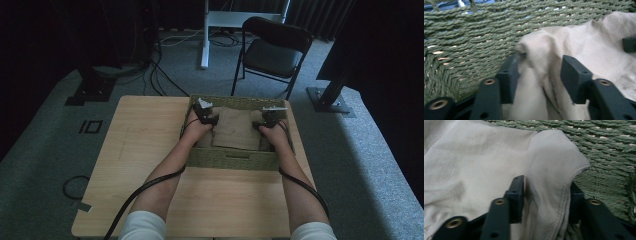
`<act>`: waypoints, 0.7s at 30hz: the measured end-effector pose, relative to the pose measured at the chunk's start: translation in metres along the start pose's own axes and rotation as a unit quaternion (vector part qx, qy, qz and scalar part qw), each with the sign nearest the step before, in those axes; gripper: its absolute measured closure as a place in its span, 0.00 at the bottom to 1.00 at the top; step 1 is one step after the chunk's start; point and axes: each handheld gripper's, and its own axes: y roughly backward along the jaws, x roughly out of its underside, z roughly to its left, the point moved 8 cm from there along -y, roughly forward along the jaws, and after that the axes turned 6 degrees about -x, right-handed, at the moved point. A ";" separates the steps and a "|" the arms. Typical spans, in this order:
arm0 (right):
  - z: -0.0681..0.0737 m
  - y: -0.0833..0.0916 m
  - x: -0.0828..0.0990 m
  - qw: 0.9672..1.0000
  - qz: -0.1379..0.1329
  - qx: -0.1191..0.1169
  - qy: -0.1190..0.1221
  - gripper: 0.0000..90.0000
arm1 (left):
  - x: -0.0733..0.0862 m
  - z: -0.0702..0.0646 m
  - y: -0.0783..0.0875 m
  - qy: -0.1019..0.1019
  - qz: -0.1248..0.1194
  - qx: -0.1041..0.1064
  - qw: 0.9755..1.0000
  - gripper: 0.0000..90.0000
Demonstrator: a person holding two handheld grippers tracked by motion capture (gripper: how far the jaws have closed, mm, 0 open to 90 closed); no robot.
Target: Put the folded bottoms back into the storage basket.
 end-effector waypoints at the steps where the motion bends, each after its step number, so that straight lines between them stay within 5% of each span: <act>1: 0.000 0.000 0.000 1.000 -0.001 0.000 0.001 0.57 | 0.000 0.000 0.000 0.000 0.001 -0.004 1.000 0.50; 6: 0.002 0.005 -0.008 1.000 -0.019 0.005 -0.016 0.33 | -0.005 0.000 0.003 -0.004 -0.008 -0.017 1.000 0.33; 9: 0.005 0.013 -0.013 1.000 -0.021 0.000 -0.022 0.32 | -0.008 -0.003 0.008 0.005 -0.005 -0.013 1.000 0.31; 13: 0.008 0.023 -0.018 1.000 -0.019 -0.005 -0.010 0.29 | -0.013 -0.006 0.016 -0.007 -0.004 -0.009 1.000 0.28; 21: 0.018 0.041 -0.032 0.999 -0.035 -0.015 0.001 0.20 | -0.030 -0.010 0.038 0.016 -0.030 0.020 0.999 0.24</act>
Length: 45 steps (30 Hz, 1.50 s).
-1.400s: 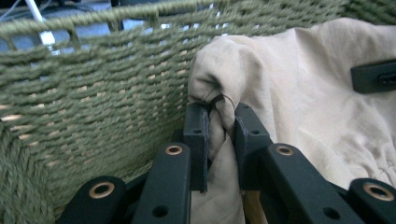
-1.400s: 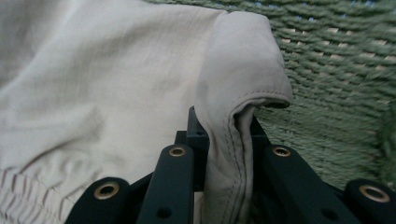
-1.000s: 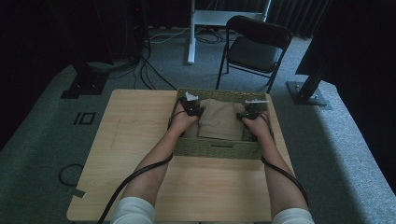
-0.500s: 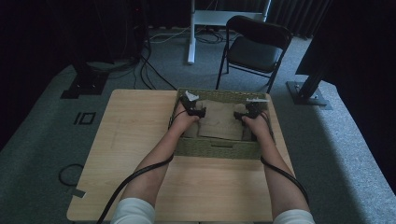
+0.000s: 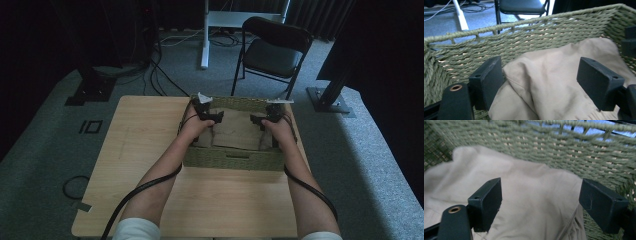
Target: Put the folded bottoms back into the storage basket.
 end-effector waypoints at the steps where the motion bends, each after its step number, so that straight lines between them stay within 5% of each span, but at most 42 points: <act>1: 0.002 0.002 -0.002 1.000 -0.004 -0.005 -0.005 0.19 | -0.001 -0.002 0.002 0.003 -0.001 0.007 1.000 0.23; 20: 0.021 0.038 -0.028 0.998 -0.051 -0.027 0.006 0.19 | -0.009 0.000 0.047 0.003 -0.003 0.036 0.999 0.22; 36: 0.032 0.066 -0.013 0.998 -0.053 -0.042 0.009 0.18 | -0.007 -0.001 0.075 0.001 -0.018 0.044 0.999 0.21; 45: 0.044 0.082 -0.002 0.997 -0.064 -0.049 0.015 0.20 | 0.003 -0.003 0.098 -0.024 -0.021 0.045 0.998 0.21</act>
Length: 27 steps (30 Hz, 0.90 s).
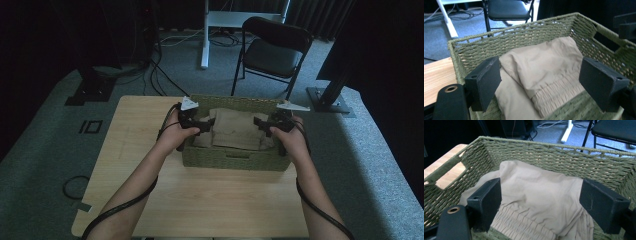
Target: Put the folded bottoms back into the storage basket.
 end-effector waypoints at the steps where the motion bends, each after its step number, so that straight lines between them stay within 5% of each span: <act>1: 0.002 0.001 0.002 1.000 0.002 -0.002 0.003 0.19 | 0.002 -0.001 0.003 -0.007 0.002 0.000 1.000 0.21; 14: 0.031 0.026 0.018 0.999 -0.024 -0.016 0.045 0.16 | 0.011 -0.022 0.037 -0.031 -0.020 0.019 0.999 0.21; 27: 0.044 0.052 0.050 0.997 -0.033 -0.030 0.060 0.16 | 0.029 -0.046 0.067 -0.053 -0.036 0.042 0.997 0.20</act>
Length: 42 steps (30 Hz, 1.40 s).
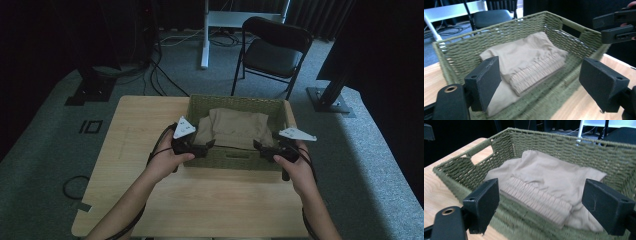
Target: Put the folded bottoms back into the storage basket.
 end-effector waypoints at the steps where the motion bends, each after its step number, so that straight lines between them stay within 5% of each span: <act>1: 0.001 0.002 0.004 1.000 -0.001 -0.001 0.000 0.16 | 0.002 -0.002 0.001 0.002 0.001 0.004 1.000 0.20; 19: 0.010 0.024 0.060 1.000 0.004 -0.002 0.001 0.16 | 0.054 -0.001 0.018 0.030 0.011 0.008 0.999 0.20; 33: -0.021 0.025 0.120 0.997 0.045 0.047 -0.031 0.16 | 0.111 0.031 0.022 0.056 0.050 -0.027 0.997 0.20; 42: -0.043 0.031 0.151 0.992 0.073 0.089 -0.042 0.16 | 0.142 0.045 0.021 0.077 0.075 -0.045 0.993 0.20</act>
